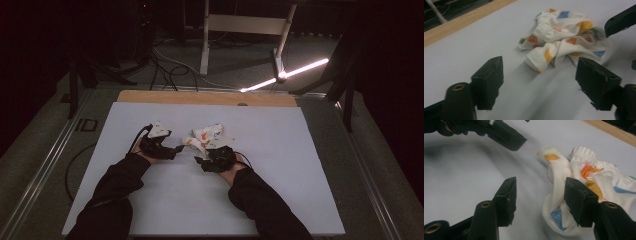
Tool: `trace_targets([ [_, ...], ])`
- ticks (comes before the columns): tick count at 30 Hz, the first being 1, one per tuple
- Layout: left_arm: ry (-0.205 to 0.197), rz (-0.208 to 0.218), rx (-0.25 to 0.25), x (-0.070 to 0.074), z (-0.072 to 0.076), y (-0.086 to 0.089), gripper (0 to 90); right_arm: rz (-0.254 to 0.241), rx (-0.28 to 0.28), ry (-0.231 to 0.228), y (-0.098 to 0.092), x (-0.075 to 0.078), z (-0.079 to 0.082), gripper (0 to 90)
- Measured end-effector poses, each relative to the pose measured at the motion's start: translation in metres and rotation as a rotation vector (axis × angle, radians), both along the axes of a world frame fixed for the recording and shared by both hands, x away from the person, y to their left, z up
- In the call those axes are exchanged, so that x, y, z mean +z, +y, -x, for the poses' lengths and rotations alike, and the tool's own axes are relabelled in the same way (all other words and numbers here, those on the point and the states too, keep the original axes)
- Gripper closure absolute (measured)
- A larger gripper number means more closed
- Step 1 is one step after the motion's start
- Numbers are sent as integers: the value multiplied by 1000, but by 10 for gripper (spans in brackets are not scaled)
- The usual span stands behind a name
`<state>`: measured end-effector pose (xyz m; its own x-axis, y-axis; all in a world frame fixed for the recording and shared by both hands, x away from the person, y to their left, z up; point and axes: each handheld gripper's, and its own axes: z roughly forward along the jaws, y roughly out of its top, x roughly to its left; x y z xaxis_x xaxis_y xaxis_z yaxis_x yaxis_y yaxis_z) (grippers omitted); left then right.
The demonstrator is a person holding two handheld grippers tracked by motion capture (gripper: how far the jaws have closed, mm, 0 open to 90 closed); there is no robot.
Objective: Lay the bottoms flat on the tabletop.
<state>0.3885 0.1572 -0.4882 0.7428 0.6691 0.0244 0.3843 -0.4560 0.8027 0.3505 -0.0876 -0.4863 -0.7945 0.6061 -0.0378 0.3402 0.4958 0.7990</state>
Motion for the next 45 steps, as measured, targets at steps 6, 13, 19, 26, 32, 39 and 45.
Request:
trace_targets([
  [6,7,-28,9,-6,-8,-9,372,61,-28,-34,9,-7,-8,504],
  [13,66,-48,30,-17,-19,-15,467,157,-34,-76,17,-16,-12,597],
  [19,93,-44,3,-25,-23,-20,620,231,-50,-92,23,-21,-15,759],
  [26,110,-30,-47,-23,-22,-26,862,237,-70,-74,21,-18,-19,888],
  [32,97,-44,-43,-19,-20,-25,876,186,-52,-47,16,-15,-15,892],
  [39,95,-51,-38,-17,-18,-23,877,152,-8,-39,10,-9,-1,892],
  [45,110,-60,-39,-14,-13,-18,878,171,60,-8,-3,-12,16,894],
])
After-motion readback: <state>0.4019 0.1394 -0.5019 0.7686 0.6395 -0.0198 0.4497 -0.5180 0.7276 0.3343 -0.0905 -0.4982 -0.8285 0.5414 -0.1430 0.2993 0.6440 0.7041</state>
